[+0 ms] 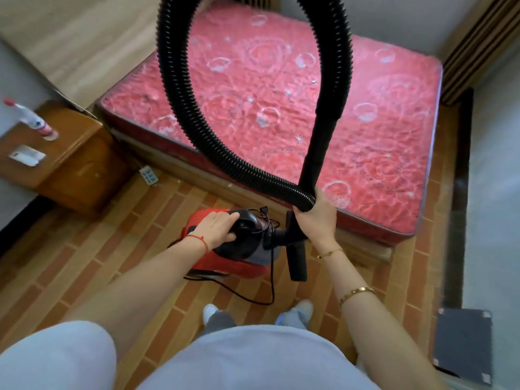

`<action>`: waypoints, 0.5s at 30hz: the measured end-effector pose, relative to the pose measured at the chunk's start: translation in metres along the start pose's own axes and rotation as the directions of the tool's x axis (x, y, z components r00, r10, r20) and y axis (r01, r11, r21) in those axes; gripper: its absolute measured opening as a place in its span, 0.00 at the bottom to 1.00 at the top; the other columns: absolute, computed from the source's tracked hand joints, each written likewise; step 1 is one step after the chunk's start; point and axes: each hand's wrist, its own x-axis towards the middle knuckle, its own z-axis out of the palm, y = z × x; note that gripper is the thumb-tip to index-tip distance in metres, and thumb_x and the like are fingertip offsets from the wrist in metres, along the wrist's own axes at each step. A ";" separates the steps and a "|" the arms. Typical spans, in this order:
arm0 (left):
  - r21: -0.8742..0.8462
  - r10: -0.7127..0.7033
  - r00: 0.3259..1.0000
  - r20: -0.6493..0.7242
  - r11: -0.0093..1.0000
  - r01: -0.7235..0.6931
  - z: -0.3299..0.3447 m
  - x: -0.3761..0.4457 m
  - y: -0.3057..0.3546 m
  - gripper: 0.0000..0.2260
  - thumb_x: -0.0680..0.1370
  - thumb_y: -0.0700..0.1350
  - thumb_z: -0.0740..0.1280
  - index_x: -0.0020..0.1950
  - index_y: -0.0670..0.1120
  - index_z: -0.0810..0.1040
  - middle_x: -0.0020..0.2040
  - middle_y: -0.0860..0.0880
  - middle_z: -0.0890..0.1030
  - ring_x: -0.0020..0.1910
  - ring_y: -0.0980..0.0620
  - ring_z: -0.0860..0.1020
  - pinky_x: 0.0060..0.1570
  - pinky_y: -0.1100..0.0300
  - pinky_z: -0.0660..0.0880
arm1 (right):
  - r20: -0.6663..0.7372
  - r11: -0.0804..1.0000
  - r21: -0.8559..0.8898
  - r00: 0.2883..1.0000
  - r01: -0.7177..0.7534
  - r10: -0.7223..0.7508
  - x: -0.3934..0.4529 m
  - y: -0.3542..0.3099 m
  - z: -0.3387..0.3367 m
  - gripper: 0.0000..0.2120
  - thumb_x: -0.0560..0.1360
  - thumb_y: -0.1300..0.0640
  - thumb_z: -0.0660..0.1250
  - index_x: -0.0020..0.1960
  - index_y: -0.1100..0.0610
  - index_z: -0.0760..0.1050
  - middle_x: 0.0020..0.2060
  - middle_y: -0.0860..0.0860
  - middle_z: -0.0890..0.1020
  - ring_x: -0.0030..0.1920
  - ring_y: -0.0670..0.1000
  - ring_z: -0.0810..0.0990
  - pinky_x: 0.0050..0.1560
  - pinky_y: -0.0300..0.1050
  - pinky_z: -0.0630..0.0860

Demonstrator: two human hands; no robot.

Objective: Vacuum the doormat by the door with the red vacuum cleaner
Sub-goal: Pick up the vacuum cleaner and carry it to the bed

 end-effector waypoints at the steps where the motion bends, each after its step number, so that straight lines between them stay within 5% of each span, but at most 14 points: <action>1: -0.011 -0.014 1.000 0.000 1.000 0.014 0.002 -0.011 -0.016 0.15 0.74 0.46 0.69 0.56 0.44 0.71 0.51 0.42 0.81 0.50 0.40 0.79 0.43 0.51 0.73 | 0.015 1.000 -0.002 1.000 0.014 -0.014 -0.003 -0.011 0.014 0.19 0.70 0.59 0.70 0.60 0.51 0.73 0.45 0.48 0.83 0.46 0.53 0.82 0.45 0.51 0.81; 15: -0.090 -0.132 0.991 -0.001 0.987 0.132 0.012 -0.097 -0.200 0.12 0.74 0.45 0.70 0.51 0.45 0.69 0.47 0.42 0.80 0.48 0.39 0.79 0.42 0.51 0.72 | 0.134 0.996 0.019 0.987 0.085 -0.086 -0.020 -0.132 0.172 0.19 0.69 0.62 0.69 0.59 0.51 0.74 0.43 0.48 0.83 0.44 0.52 0.83 0.44 0.51 0.81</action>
